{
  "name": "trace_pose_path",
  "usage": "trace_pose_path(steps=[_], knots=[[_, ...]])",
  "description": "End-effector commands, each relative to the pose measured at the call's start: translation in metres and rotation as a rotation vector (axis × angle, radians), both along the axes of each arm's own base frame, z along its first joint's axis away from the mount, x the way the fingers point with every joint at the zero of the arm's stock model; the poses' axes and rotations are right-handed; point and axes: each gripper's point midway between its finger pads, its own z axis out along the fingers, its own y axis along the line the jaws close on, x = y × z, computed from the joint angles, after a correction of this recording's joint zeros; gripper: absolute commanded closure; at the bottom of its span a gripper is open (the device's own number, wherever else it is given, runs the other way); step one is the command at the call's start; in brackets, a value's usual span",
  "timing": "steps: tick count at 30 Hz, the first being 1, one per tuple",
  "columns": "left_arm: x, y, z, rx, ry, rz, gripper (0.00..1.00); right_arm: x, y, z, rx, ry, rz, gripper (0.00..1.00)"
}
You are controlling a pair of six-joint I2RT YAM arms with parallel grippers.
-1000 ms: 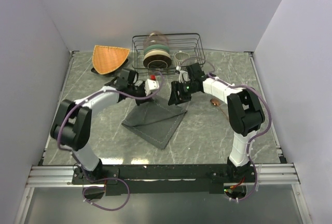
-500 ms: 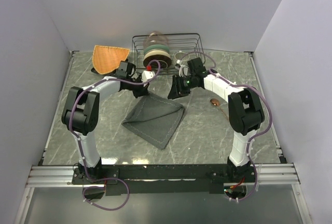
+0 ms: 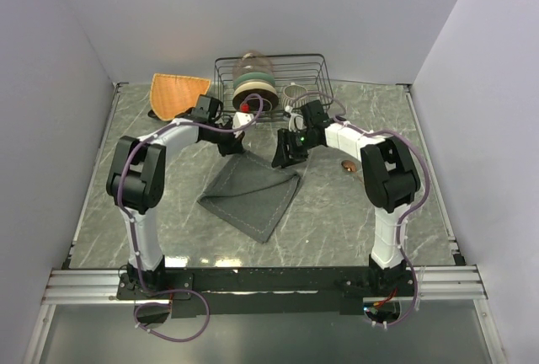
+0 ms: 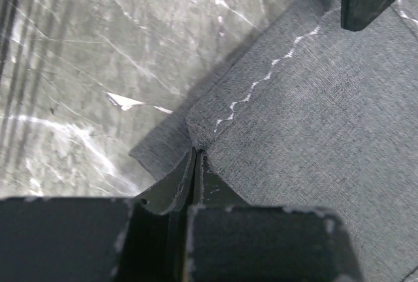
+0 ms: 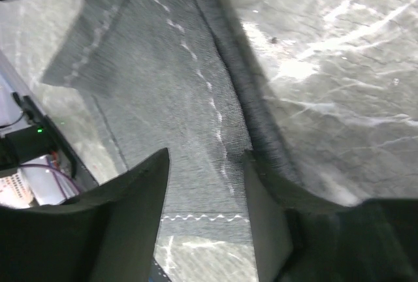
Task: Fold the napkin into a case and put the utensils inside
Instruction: Fold the top corner of the square-folded napkin at the center of the board, then smooth out the upper triangle-folded napkin at the center of the board.
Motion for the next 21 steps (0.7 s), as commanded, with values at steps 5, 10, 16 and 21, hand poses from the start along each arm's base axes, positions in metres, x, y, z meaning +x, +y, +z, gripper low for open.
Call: trace_pose_path(steps=[5,10,16,21], knots=[[0.019,0.004,0.014,-0.011,-0.009,0.039,0.63,-0.002,-0.014,-0.016,-0.078,-0.007,-0.003,0.66],[0.012,0.033,0.056,-0.111,0.057,0.219,0.49,-0.003,-0.022,-0.022,-0.118,-0.021,-0.028,0.79],[-0.028,0.048,0.102,-0.289,0.217,0.360,0.47,0.007,-0.017,-0.010,-0.076,-0.050,-0.049,0.64],[-0.086,0.034,0.126,-0.428,0.396,0.331,0.46,0.006,-0.018,0.025,-0.020,-0.113,-0.026,0.44]])
